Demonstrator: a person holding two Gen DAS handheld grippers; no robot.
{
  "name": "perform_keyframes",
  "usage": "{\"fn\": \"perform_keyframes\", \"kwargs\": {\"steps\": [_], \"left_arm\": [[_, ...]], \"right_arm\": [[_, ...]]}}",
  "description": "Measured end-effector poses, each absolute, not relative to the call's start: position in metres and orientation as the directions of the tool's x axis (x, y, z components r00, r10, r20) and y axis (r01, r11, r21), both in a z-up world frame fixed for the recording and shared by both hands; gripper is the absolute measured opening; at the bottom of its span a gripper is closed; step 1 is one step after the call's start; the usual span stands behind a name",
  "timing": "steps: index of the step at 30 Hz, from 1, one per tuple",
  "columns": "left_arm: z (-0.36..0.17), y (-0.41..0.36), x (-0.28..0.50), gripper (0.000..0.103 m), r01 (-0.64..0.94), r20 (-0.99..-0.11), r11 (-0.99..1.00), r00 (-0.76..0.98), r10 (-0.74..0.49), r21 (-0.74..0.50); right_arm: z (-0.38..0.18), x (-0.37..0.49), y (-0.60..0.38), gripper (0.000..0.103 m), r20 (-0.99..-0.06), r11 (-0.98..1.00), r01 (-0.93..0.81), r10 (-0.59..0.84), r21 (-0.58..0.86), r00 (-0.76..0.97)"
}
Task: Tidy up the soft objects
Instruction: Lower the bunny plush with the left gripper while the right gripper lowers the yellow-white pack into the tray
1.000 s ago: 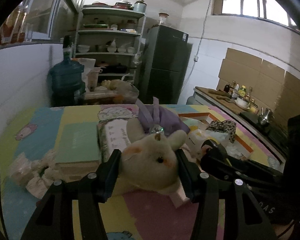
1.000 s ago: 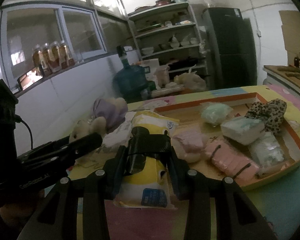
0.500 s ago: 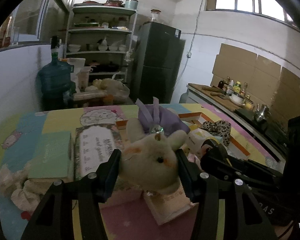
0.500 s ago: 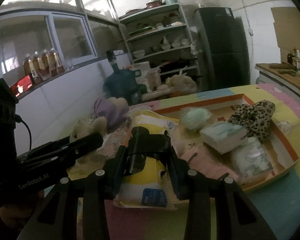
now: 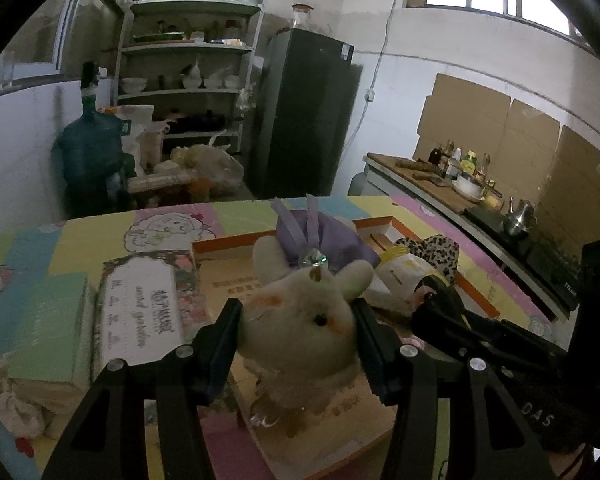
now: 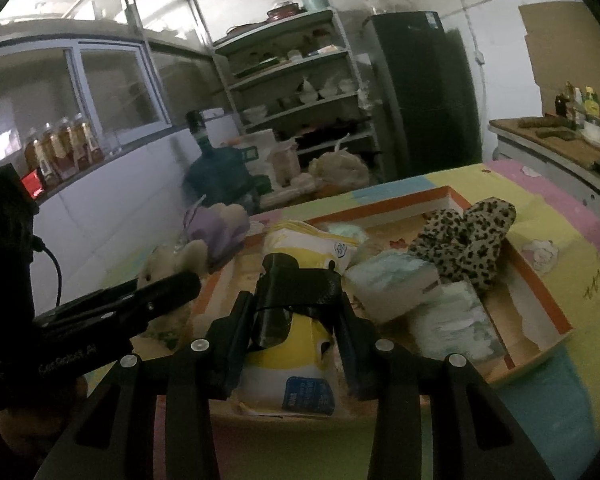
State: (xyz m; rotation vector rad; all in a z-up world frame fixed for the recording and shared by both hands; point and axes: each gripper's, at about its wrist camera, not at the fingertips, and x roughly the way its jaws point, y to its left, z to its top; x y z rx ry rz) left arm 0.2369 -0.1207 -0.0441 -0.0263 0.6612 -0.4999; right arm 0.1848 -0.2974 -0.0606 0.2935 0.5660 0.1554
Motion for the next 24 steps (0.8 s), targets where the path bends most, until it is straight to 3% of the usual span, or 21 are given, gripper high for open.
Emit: {"fn": "perform_keyframes", "kwargs": {"steps": [24], "left_arm": [[-0.067, -0.151, 0.279, 0.055, 0.407, -0.664, 0.891, 0.613, -0.428, -0.199]], "right_arm": [[-0.082, 0.215, -0.313, 0.041, -0.553, 0.928, -0.07, 0.277, 0.366, 0.786]]}}
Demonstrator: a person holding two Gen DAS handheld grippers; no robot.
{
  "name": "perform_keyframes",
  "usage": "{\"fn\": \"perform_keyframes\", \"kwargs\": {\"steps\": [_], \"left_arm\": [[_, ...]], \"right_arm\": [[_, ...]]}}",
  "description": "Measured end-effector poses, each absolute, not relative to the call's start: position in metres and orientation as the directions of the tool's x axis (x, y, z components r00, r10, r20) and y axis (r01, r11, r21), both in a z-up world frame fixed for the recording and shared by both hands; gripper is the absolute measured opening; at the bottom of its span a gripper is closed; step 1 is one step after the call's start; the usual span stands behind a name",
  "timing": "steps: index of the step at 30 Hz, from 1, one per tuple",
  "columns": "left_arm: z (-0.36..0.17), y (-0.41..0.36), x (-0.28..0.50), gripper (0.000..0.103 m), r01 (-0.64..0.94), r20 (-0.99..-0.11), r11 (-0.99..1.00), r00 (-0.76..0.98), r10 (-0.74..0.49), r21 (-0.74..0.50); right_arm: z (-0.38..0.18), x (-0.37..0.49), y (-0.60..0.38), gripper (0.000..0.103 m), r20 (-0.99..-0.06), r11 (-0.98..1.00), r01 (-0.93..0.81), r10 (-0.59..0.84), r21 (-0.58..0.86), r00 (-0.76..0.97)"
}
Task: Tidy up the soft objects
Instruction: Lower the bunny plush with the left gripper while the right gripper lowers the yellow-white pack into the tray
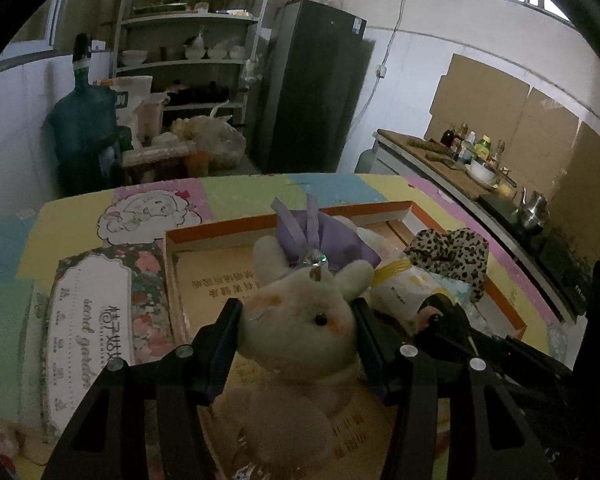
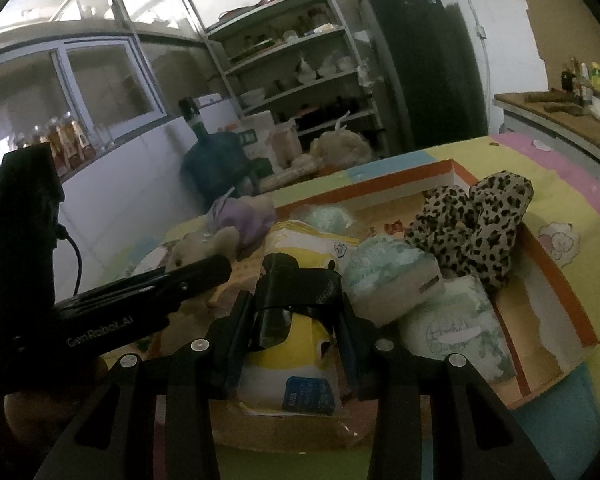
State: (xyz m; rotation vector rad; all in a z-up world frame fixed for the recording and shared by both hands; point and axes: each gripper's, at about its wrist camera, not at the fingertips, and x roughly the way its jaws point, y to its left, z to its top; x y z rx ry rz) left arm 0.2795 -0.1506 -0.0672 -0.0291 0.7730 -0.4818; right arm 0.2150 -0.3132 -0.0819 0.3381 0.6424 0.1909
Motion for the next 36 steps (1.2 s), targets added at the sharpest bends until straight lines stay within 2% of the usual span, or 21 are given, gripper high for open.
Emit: {"fn": "perform_keyframes", "kwargs": {"steps": [27, 32, 36], "left_arm": [[-0.073, -0.163, 0.29, 0.056, 0.388, -0.692, 0.907, 0.611, -0.385, -0.162], [-0.07, -0.159, 0.288, 0.073, 0.383, -0.663, 0.907, 0.635, -0.397, -0.176], [-0.065, -0.157, 0.285, 0.078, 0.382, -0.64, 0.909, 0.659, -0.396, -0.169]], "right_arm": [[-0.088, 0.221, -0.319, 0.043, -0.56, 0.914, -0.059, 0.295, 0.401, 0.774], [-0.087, 0.22, -0.318, 0.043, -0.553, 0.913, -0.061, 0.296, 0.403, 0.779], [-0.085, 0.217, -0.32, 0.047, -0.543, 0.912, -0.065, 0.297, 0.404, 0.786]]}}
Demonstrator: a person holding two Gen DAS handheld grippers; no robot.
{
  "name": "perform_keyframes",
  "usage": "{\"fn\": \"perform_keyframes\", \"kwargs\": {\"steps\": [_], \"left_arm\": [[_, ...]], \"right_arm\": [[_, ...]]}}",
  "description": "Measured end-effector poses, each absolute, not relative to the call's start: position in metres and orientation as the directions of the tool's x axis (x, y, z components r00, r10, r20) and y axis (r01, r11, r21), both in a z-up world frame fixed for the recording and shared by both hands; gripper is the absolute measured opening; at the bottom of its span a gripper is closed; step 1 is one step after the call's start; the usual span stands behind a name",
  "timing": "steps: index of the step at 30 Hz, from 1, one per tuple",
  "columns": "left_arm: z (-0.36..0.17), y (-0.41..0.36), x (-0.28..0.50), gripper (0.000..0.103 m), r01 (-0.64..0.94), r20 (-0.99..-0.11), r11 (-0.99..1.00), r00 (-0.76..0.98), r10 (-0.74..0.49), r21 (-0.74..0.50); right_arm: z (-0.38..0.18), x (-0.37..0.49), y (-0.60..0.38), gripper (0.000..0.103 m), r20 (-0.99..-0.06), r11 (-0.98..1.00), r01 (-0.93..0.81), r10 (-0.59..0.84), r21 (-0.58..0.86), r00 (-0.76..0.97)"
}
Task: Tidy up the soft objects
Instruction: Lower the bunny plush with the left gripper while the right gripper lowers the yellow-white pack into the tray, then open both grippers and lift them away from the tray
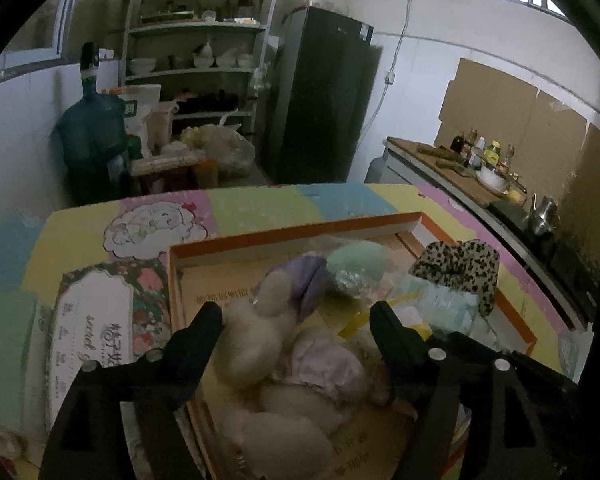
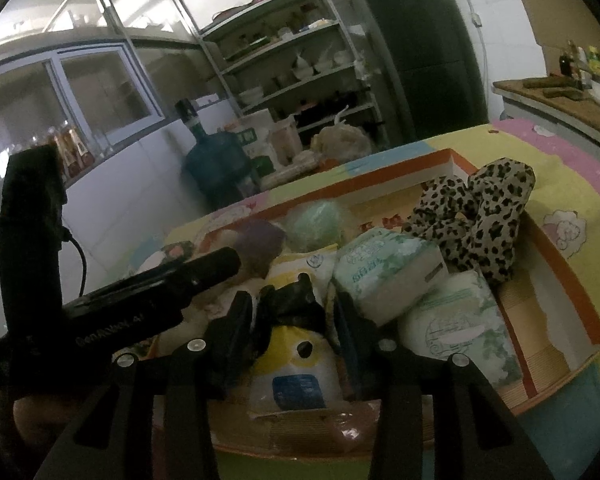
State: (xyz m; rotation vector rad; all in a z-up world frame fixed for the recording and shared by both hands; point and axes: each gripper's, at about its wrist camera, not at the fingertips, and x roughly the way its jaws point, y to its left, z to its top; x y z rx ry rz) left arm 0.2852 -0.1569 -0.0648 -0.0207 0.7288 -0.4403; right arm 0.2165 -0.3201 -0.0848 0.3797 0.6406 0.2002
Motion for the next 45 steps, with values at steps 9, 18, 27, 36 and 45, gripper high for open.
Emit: {"fn": "perform_keyframes", "kwargs": {"steps": [9, 18, 27, 36, 45], "left_arm": [[-0.055, -0.154, 0.274, 0.079, 0.389, -0.622, 0.908, 0.676, -0.394, -0.153], [-0.045, -0.141, 0.26, 0.079, 0.381, -0.597, 0.912, 0.699, -0.393, -0.154], [-0.036, -0.125, 0.246, 0.079, 0.371, -0.579, 0.914, 0.714, -0.394, -0.165], [-0.028, -0.104, 0.23, 0.079, 0.356, -0.558, 0.918, 0.733, -0.39, -0.174], [-0.023, -0.076, 0.214, 0.079, 0.326, -0.538, 0.926, 0.755, -0.375, -0.188]], "right_arm": [[-0.079, 0.207, -0.321, 0.049, -0.525, 0.912, -0.066, 0.291, 0.405, 0.8], [-0.066, 0.197, -0.315, 0.05, -0.506, 0.914, -0.071, 0.284, 0.398, 0.815], [-0.053, 0.187, -0.305, 0.05, -0.493, 0.921, -0.082, 0.277, 0.381, 0.825], [-0.04, 0.176, -0.285, 0.05, -0.478, 0.927, -0.109, 0.282, 0.358, 0.832], [-0.029, 0.164, -0.26, 0.05, -0.468, 0.932, -0.144, 0.295, 0.331, 0.833]]}}
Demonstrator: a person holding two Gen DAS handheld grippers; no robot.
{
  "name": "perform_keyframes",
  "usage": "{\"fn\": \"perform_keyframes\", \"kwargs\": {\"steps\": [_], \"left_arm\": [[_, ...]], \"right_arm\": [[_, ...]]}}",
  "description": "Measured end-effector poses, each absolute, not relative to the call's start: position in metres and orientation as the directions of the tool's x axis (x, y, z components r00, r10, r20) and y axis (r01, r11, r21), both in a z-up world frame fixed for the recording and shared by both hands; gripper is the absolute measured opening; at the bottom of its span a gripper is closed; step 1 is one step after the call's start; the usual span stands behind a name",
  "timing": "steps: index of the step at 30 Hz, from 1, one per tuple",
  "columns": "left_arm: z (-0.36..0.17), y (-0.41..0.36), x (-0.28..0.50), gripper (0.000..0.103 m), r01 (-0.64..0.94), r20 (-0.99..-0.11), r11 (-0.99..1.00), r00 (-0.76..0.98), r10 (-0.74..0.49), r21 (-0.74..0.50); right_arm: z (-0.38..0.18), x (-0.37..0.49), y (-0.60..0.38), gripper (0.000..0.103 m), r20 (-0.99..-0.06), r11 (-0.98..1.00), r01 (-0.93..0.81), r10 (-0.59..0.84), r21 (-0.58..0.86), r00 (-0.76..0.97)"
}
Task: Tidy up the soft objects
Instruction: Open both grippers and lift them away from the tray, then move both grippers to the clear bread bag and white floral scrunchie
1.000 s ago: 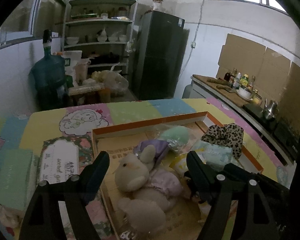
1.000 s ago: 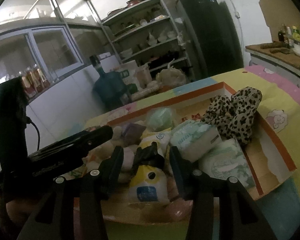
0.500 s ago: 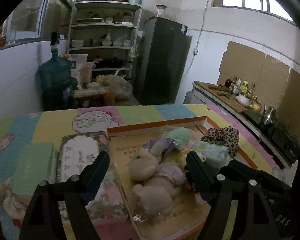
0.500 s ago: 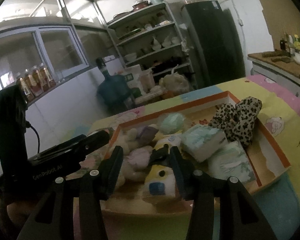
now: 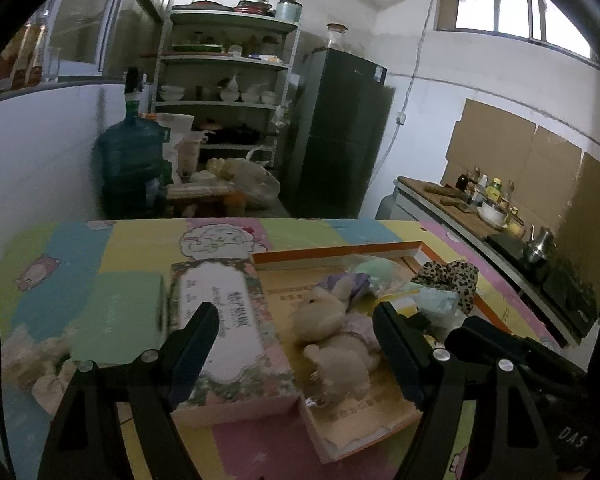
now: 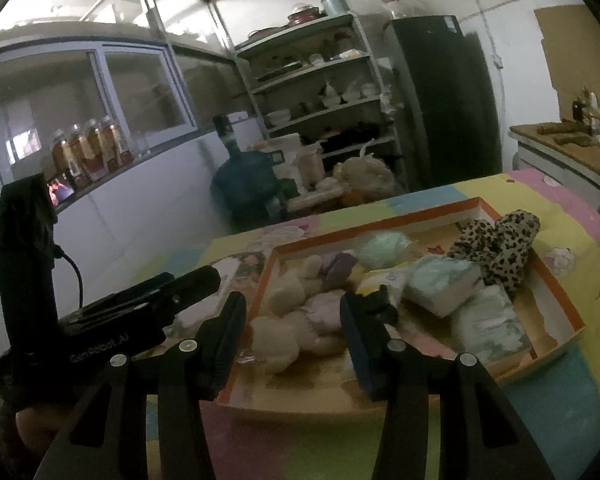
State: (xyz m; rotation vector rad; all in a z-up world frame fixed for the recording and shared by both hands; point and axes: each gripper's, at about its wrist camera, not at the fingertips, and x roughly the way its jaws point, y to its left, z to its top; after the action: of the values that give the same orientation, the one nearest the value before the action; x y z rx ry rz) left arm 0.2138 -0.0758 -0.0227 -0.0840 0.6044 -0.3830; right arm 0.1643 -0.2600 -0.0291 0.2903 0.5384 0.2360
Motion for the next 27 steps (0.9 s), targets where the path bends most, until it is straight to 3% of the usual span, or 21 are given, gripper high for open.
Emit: {"fn": "perform_keyframes", "kwargs": {"steps": [11, 14, 25, 27], "left_arm": [[-0.016, -0.048, 0.198, 0.079, 0.305, -0.513, 0.93, 0.776, -0.368, -0.206], [-0.015, -0.039, 0.195, 0.079, 0.295, -0.506, 0.932, 0.783, -0.362, -0.211], [-0.018, 0.028, 0.182, 0.079, 0.173, -0.493, 0.959, 0.828, -0.266, -0.225], [-0.019, 0.05, 0.18, 0.08, 0.133, -0.491, 0.962, 0.838, -0.237, -0.237]], "right_arm": [[-0.02, 0.154, -0.231, 0.051, -0.463, 0.937, -0.184, 0.309, 0.297, 0.83], [-0.017, 0.154, -0.222, 0.059, -0.463, 0.937, -0.202, 0.319, 0.286, 0.827], [-0.017, 0.159, -0.179, 0.065, -0.476, 0.92, -0.274, 0.38, 0.279, 0.793], [-0.02, 0.161, -0.169, 0.071, -0.486, 0.914, -0.292, 0.399, 0.282, 0.778]]}}
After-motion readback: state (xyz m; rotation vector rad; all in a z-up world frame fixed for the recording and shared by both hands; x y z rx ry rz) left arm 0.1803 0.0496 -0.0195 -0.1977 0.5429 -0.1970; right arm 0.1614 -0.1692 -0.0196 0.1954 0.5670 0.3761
